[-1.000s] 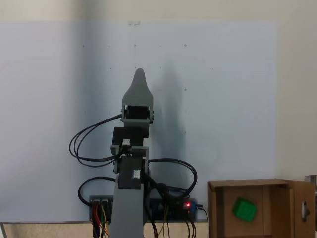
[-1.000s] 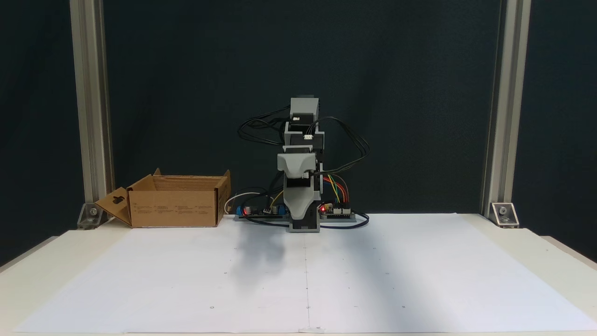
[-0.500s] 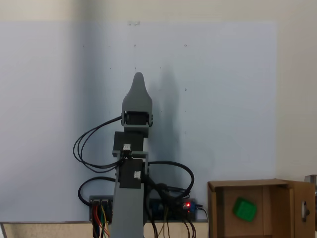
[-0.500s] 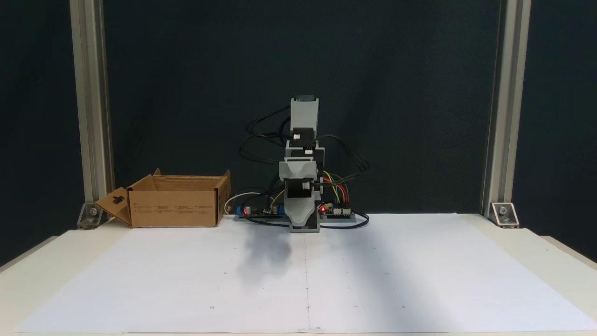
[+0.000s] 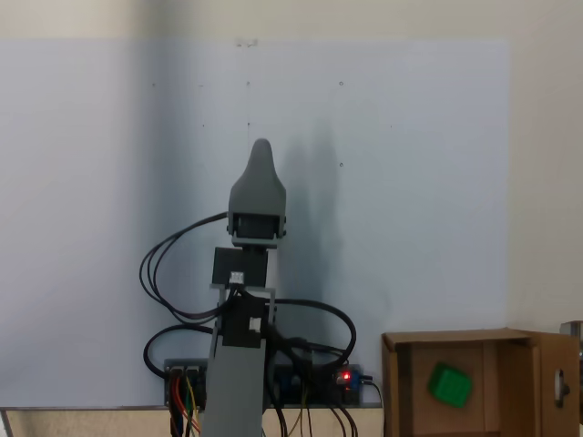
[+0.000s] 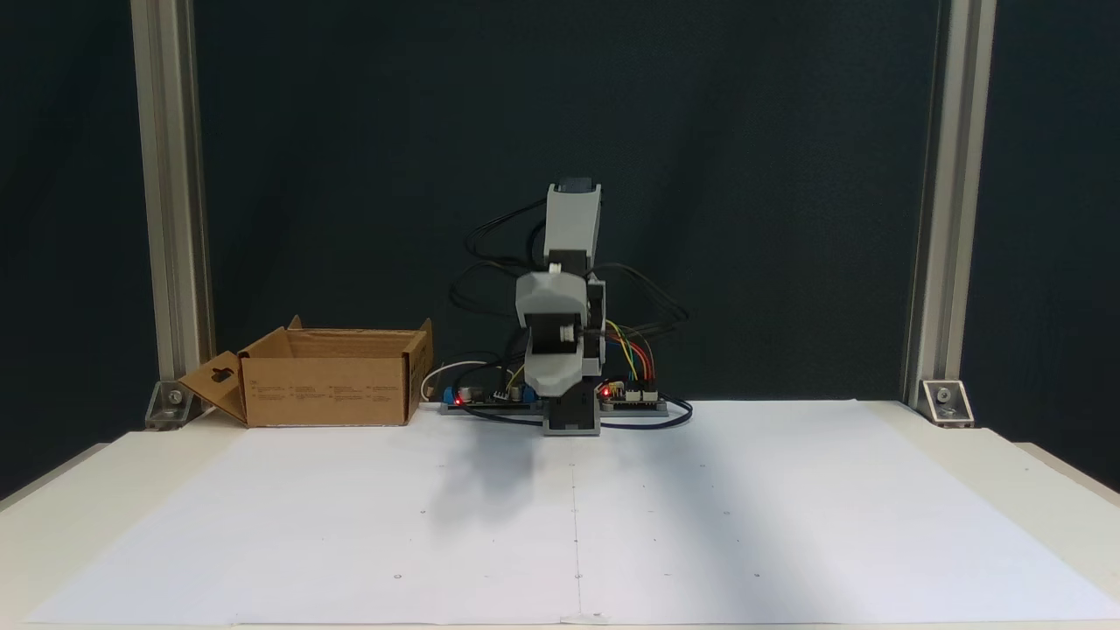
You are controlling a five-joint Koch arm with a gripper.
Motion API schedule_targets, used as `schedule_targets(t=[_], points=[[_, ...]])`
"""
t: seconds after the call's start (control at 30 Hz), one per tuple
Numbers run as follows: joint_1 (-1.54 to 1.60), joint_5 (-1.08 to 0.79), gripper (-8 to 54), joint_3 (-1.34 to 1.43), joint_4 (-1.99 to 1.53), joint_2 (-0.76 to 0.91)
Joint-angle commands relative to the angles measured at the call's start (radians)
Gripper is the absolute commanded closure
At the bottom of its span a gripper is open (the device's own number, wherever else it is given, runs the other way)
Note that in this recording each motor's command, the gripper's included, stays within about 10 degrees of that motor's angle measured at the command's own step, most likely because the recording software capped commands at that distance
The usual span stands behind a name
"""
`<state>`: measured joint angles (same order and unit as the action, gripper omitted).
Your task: Grasp a green dice and put it in the bin.
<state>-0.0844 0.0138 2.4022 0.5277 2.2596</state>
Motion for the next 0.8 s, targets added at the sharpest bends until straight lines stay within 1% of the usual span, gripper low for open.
schedule_targets(t=[0.0,0.27,0.4,0.77], points=[[-0.003,-0.044,0.1,0.005,0.17,0.112],[-0.011,-0.041,1.3,0.176,0.34,0.112],[-0.017,-0.037,0.9,0.354,0.454,0.11],[-0.012,-0.044,0.8,0.374,0.713,0.1]])
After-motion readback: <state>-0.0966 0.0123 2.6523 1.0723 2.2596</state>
